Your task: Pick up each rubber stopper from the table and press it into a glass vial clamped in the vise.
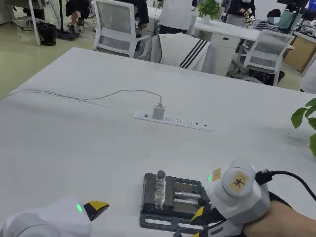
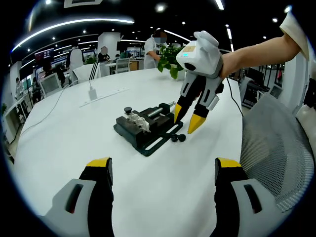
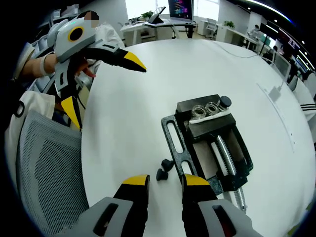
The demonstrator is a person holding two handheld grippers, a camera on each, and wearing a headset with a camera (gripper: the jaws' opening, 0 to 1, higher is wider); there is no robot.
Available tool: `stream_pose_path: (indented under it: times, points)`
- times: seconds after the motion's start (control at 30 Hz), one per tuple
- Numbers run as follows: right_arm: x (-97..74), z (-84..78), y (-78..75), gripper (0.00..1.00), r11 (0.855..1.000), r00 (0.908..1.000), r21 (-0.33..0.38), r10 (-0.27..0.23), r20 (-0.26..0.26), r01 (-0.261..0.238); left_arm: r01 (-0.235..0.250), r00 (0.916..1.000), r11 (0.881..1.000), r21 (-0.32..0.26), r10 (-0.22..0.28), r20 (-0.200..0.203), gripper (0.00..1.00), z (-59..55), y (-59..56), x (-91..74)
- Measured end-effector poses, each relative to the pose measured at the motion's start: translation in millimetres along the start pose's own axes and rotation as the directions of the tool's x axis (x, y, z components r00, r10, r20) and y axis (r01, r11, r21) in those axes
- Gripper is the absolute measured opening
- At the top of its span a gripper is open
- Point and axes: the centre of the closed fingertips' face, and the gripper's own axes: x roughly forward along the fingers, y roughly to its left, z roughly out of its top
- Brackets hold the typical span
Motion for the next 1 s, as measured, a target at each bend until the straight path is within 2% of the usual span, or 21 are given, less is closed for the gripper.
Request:
stream_pose_path:
  times: [0.3,1.0]
  points:
    - [6.7,-2.0,7.0,0.06,0.999,0.9994,0.008,0.033,-0.011,-0.033,-0.005,1.0000,1.000,-0.013,0.005,-0.002,0.83,-5.0,0.3,-1.5]
    - [14.4,-4.7,6.7,0.00,0.999,0.9982,-0.012,0.051,-0.031,-0.051,-0.006,0.9999,1.000,-0.026,0.006,-0.008,0.83,-9.1,0.8,-1.7]
